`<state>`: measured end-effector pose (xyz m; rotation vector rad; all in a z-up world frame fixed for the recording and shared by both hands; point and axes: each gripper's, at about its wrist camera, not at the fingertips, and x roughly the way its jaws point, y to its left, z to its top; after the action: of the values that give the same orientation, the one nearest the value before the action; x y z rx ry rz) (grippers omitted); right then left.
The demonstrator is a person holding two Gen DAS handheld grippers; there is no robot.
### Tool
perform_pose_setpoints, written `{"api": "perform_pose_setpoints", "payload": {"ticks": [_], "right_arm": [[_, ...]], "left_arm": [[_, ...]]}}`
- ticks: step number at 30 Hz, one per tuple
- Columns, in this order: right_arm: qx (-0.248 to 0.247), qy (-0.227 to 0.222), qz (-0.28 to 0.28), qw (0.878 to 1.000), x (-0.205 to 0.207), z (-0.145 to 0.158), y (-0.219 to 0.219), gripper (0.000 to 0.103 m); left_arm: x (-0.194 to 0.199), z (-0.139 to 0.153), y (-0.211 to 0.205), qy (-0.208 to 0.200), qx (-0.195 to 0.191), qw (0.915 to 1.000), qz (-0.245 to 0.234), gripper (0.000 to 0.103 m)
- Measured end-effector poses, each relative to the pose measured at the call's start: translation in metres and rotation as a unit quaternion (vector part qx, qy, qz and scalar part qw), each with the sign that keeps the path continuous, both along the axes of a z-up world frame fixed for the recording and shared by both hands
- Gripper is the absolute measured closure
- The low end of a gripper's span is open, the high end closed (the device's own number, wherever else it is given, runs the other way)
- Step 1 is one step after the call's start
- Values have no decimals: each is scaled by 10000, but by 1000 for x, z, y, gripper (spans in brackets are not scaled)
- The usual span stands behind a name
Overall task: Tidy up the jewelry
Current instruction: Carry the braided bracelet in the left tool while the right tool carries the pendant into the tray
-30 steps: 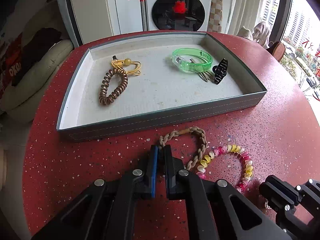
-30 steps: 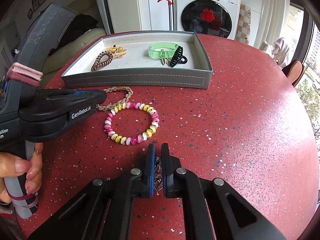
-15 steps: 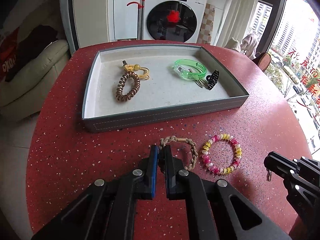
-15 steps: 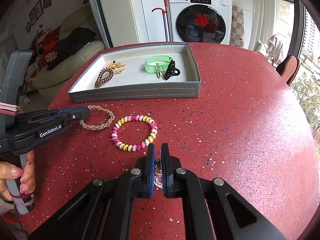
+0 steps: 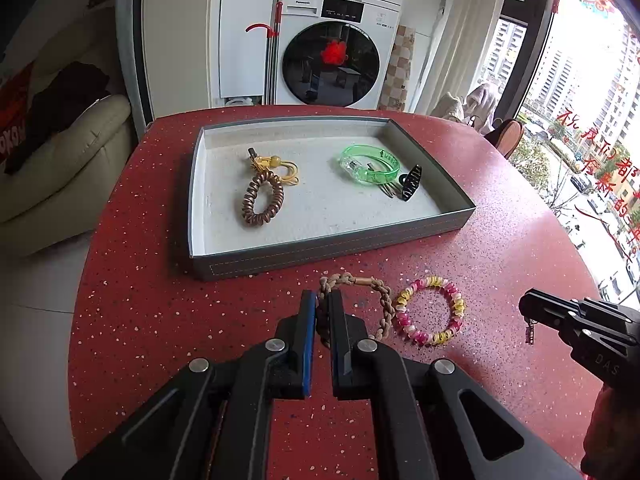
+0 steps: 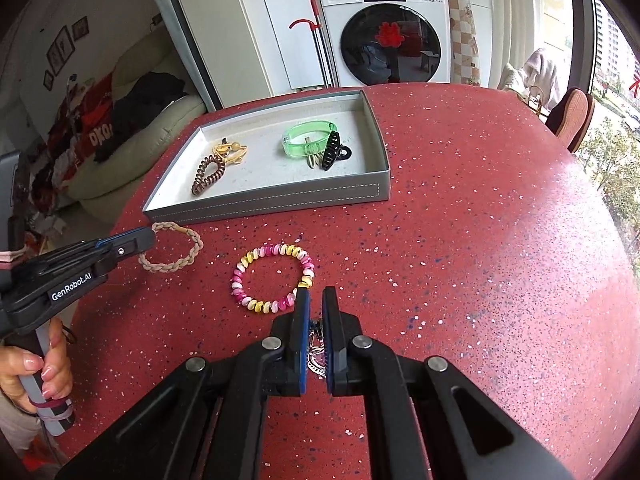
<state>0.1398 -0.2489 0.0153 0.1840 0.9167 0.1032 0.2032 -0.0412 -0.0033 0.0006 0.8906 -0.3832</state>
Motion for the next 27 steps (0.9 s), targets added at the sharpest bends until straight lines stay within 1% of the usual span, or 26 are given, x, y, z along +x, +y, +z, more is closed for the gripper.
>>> {"api": "perform_pose_setpoints", "payload": {"ticks": [4,15,23,27], "right_arm": [[175,7,-72,9998,6,7,-6,96],[383,-94,-67,9992,32,26,-1,96],[493,-153,46,9987,63,38,7,96],[602,-131,78,9981,85,38,11,96]], "left_arm": [[1,7,4,-75,-64,9999,-31,79],[15,30,9,-352,-235,9991,-75,79],[42,37,9,-432,-266,9987,-8,79],[60,38,6,-448,-218,9988,-21,79]]}}
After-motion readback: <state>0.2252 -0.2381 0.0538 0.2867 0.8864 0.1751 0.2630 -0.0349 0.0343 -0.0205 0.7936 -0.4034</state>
